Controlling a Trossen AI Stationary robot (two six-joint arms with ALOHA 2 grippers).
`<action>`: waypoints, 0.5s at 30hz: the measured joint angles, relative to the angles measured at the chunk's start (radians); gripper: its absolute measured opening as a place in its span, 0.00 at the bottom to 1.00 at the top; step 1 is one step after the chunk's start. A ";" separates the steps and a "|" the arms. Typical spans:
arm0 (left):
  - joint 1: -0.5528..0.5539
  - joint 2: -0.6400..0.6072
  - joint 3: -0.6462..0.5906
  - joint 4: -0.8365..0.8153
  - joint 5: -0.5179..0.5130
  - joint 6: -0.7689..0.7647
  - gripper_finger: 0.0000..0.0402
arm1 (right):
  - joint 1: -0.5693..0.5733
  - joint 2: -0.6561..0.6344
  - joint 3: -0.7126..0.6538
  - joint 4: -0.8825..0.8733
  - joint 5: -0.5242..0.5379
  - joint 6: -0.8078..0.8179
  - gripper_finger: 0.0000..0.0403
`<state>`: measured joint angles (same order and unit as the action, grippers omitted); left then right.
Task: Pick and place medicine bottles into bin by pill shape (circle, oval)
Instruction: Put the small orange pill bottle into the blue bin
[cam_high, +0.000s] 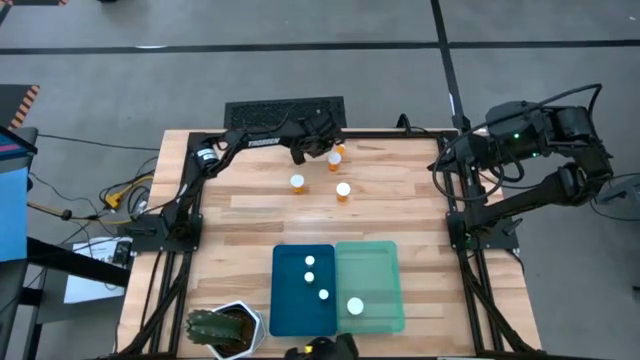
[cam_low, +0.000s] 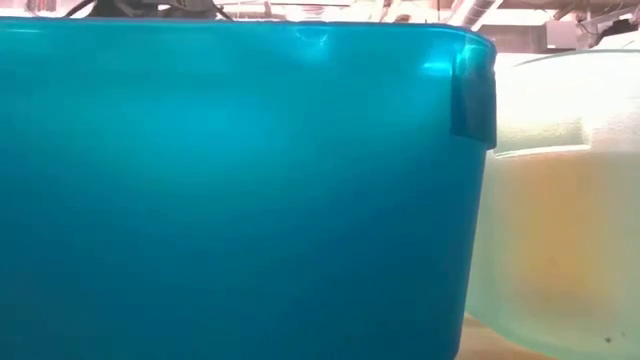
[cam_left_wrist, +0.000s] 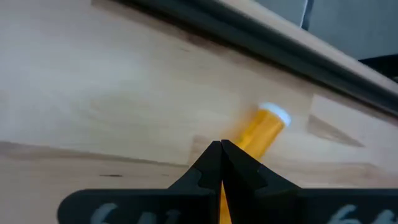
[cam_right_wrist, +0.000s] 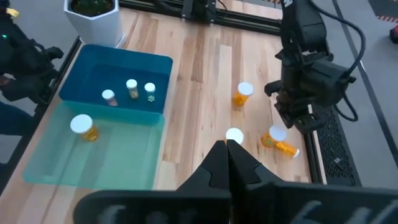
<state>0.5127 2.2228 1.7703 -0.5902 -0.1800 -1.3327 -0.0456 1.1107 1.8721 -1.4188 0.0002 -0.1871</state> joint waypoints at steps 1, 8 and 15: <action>0.001 0.007 0.007 0.003 -0.001 -0.001 0.00 | 0.000 0.000 0.000 -0.001 0.000 0.000 0.00; -0.001 0.005 0.029 -0.003 0.028 0.026 0.00 | 0.000 0.000 0.000 -0.002 0.001 -0.016 0.00; -0.003 0.004 0.053 -0.006 0.110 0.082 0.00 | -0.061 0.022 -0.045 0.056 0.363 -0.081 0.00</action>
<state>0.5096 2.2265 1.8233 -0.5967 -0.0699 -1.2508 -0.1061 1.1322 1.8270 -1.3624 0.3629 -0.2680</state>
